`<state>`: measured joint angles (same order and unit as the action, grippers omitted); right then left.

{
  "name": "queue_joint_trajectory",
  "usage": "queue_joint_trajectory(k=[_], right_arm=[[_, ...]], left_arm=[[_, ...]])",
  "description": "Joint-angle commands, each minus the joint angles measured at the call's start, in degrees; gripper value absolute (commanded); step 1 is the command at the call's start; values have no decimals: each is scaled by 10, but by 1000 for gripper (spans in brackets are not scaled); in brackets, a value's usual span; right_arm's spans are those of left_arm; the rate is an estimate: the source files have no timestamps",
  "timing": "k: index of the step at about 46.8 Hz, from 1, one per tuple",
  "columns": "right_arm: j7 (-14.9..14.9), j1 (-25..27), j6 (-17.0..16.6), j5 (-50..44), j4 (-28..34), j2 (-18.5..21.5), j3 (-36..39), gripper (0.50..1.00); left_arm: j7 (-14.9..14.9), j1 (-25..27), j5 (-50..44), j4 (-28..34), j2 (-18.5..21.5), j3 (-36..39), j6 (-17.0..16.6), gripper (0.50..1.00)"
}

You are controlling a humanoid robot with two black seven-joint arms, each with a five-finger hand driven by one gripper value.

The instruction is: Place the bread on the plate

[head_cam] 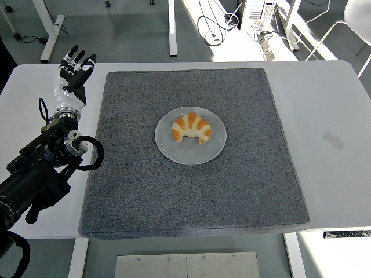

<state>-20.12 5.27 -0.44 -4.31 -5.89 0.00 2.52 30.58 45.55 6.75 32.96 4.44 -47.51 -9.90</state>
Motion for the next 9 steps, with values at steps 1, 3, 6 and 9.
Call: queue_joint_trajectory(k=[1, 3, 6, 9], right_arm=[[0, -3, -2, 0, -4, 0, 0, 1000], [0, -4, -3, 0, -6, 0, 2, 1000], [0, -5, -3, 0, -6, 0, 1, 1000], [0, -5, -3, 0, -5, 0, 2, 1000]], left_arm=[[-1, 2, 5, 0, 1, 1, 1, 783], [-1, 6, 7, 0, 1, 5, 1, 783], [-1, 15, 6, 0, 0, 20, 1, 784], [-1, 21, 6, 0, 0, 38, 1, 784]])
